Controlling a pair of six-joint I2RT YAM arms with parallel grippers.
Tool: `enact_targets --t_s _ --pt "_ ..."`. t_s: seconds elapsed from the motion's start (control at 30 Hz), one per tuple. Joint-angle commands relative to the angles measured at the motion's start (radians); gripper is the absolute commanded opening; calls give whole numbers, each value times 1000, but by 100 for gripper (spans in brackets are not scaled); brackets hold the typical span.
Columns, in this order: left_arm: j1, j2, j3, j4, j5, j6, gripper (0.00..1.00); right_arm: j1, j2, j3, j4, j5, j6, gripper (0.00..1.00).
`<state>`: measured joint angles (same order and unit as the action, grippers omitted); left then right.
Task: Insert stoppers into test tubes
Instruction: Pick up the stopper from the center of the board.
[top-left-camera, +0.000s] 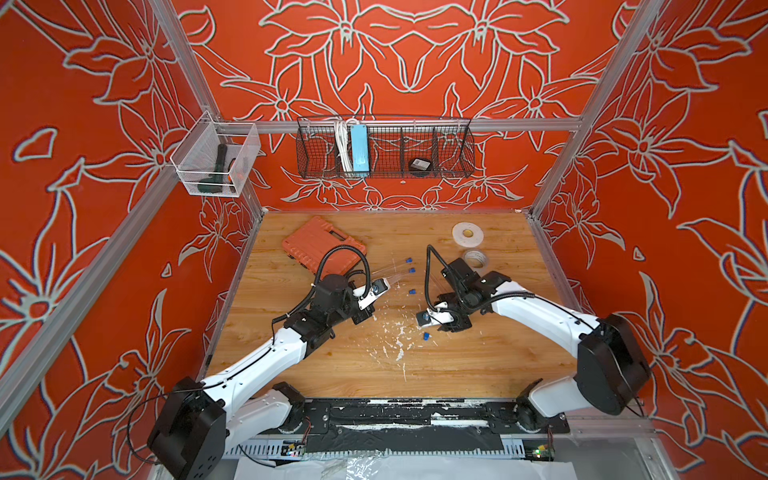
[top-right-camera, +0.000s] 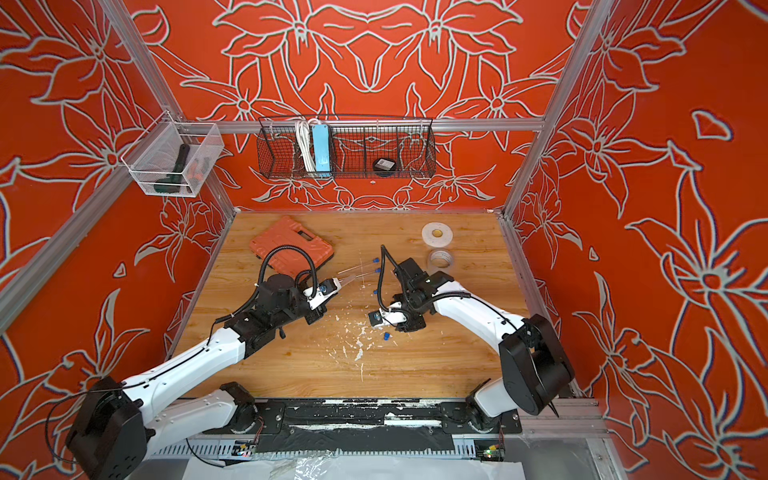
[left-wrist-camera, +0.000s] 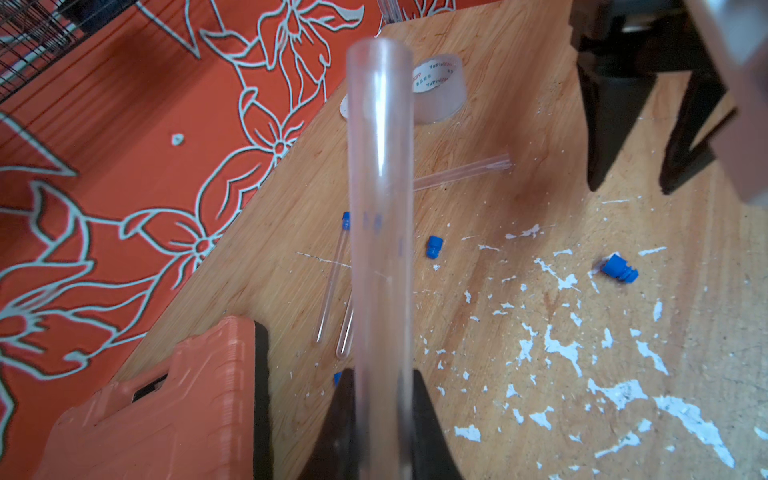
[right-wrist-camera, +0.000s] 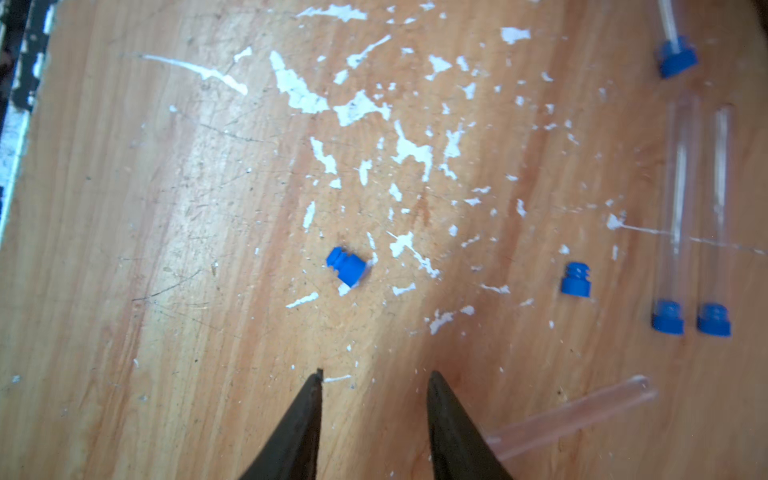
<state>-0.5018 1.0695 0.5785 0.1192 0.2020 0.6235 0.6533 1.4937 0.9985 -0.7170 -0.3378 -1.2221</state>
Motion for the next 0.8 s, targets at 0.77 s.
enact_targets --t_s 0.77 --pt "113 1 -3 76 22 -82 0 131 266 98 -9 58 -96 39"
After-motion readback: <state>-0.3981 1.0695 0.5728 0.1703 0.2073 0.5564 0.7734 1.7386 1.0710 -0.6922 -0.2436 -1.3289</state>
